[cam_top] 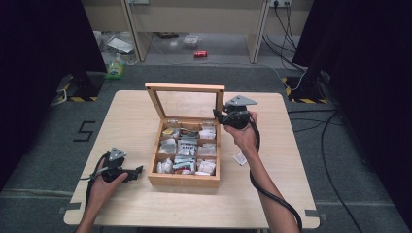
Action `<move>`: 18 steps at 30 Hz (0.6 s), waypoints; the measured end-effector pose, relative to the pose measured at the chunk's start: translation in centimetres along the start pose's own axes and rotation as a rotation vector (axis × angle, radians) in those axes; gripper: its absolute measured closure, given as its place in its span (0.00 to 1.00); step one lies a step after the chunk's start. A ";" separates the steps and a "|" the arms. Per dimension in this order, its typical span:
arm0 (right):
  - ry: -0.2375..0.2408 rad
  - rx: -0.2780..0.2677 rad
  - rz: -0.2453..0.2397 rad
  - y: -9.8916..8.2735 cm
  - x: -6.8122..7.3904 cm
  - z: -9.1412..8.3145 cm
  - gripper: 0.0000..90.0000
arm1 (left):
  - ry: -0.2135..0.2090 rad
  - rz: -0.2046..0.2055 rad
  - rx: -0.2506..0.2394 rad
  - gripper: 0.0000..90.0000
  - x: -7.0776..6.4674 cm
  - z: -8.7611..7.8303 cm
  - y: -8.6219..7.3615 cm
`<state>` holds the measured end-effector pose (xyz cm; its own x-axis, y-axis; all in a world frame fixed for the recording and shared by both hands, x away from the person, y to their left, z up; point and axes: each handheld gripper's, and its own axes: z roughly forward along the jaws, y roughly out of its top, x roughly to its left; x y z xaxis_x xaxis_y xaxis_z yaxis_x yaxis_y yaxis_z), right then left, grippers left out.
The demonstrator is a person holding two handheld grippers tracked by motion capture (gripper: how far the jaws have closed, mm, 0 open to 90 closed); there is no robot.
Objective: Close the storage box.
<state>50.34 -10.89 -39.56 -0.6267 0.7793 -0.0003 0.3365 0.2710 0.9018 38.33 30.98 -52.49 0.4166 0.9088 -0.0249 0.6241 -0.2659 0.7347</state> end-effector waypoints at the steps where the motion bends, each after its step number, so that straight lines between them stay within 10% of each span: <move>1: 0.000 -0.001 -0.002 0.1 0.0 -0.2 0.68 | 0.000 0.000 0.000 0.05 0.0 0.0 0.0; 18: 0.003 -0.009 -0.007 0.3 1.1 -2.0 0.67 | -0.001 -0.002 0.000 0.05 0.0 0.0 0.0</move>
<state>48.37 -11.09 -38.38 -0.6313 0.7755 -0.0055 0.3257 0.2716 0.9056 38.32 30.96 -52.49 0.4160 0.9090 -0.0268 0.6251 -0.2644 0.7344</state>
